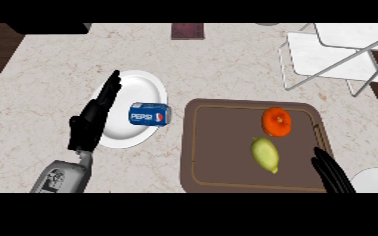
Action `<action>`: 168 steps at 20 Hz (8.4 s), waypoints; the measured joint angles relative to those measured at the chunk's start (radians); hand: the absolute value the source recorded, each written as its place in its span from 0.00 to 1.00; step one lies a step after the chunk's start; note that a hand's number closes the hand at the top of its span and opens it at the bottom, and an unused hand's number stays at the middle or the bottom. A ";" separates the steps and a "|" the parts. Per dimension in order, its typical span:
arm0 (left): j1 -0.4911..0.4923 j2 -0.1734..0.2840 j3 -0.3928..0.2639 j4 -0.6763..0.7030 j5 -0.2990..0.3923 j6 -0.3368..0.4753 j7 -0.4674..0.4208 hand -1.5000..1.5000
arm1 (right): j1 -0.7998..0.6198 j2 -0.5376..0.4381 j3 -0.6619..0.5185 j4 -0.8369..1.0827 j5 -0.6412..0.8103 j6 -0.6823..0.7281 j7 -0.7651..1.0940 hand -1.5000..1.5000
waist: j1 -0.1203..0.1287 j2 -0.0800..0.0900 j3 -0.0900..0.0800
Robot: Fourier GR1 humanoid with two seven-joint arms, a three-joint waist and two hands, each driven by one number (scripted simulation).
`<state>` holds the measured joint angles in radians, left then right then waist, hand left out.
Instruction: Pick the lemon from the tray and place it in the tiered shelf
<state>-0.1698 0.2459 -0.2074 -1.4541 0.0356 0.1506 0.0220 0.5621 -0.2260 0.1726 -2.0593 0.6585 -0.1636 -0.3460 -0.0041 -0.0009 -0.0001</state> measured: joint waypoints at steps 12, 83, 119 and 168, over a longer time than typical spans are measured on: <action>-0.039 -0.053 0.064 0.042 -0.044 -0.048 0.000 0.50 | -0.101 0.059 0.021 0.097 0.110 0.003 0.076 0.00 | 0.001 0.001 0.000; 0.002 -0.152 0.166 0.013 -0.167 -0.147 -0.002 0.50 | -0.787 0.219 0.220 -0.029 0.386 0.157 1.267 1.00 | 0.002 -0.002 -0.001; 0.006 -0.167 0.177 0.006 -0.179 -0.167 -0.003 0.50 | -1.409 -0.165 -0.384 0.352 0.422 0.283 1.107 1.00 | 0.009 0.001 0.000; 0.002 -0.195 0.172 -0.011 -0.211 -0.155 0.025 0.50 | -1.458 -0.323 -0.615 1.039 0.107 -0.318 0.701 0.00 | 0.008 -0.001 -0.001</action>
<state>-0.1683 0.0508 -0.0349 -1.4651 -0.1758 -0.0042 0.0470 -0.8962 -0.5487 -0.4425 -1.0199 0.7652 -0.4820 0.3552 0.0035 -0.0024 -0.0016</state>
